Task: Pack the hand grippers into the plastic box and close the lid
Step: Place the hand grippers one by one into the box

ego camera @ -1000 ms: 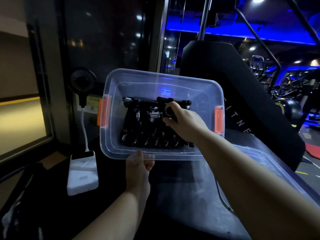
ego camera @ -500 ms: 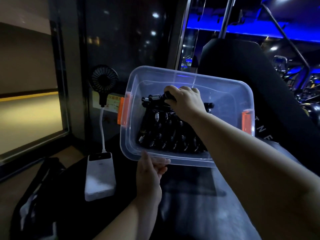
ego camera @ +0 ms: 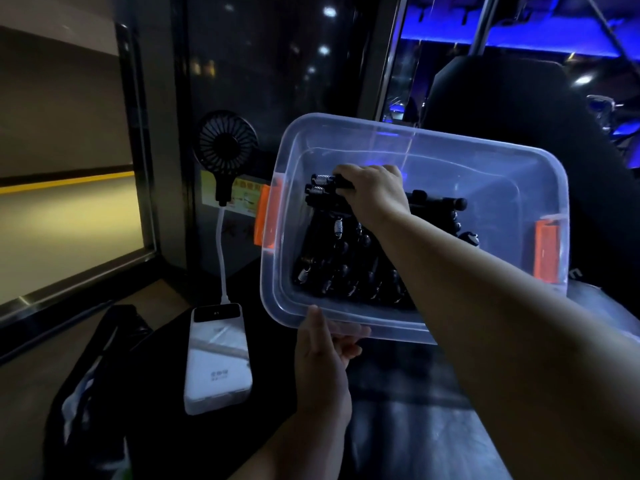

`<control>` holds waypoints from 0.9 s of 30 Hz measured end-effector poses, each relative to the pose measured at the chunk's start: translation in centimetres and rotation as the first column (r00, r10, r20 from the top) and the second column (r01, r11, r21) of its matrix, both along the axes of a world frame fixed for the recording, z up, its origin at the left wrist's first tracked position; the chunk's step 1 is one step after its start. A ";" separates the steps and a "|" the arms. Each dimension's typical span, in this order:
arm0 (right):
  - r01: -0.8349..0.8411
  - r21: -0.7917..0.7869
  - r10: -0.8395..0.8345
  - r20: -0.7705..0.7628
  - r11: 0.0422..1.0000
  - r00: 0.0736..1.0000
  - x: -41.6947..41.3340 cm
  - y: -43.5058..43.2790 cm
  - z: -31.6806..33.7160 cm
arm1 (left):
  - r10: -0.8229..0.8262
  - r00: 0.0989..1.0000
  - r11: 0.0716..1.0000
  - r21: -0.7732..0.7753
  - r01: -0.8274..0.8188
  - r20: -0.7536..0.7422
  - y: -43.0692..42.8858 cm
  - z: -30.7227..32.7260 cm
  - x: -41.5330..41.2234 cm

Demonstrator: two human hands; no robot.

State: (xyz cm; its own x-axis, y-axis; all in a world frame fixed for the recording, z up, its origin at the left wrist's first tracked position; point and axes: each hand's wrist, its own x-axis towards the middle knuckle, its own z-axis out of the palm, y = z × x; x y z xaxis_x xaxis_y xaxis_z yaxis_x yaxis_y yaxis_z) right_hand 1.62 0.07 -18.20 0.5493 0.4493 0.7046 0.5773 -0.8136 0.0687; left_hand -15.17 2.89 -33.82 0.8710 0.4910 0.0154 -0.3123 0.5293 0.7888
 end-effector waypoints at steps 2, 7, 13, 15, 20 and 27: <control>-0.005 -0.002 0.005 -0.029 1.000 1.000 0.1 0.2 -0.1 | 0.010 1.000 1.000 0.008 -0.010 -0.007 0.0 -0.1 0.0; -0.003 -0.085 0.001 -0.025 0.996 1.000 0.8 1.2 -0.9 | 0.031 0.999 1.000 -0.001 -0.031 -0.019 -0.1 0.1 -0.1; 0.057 -0.091 -0.059 -0.021 0.994 0.998 1.0 1.5 -0.8 | 0.030 1.000 1.000 0.000 -0.030 0.008 0.0 0.1 0.1; 0.103 -0.088 -0.103 0.001 0.991 0.995 0.9 1.5 -0.8 | 0.022 1.000 1.000 0.022 -0.023 0.015 0.0 0.1 0.1; 0.156 -0.058 -0.161 -0.079 0.986 0.984 0.4 0.4 -1.0 | 0.017 1.000 0.999 0.031 -0.017 0.020 0.1 0.2 0.0; 0.171 0.005 -0.170 -0.050 0.985 0.984 -1.2 -1.9 -1.6 | 0.036 0.999 0.997 0.063 -0.039 0.039 0.2 0.3 -0.1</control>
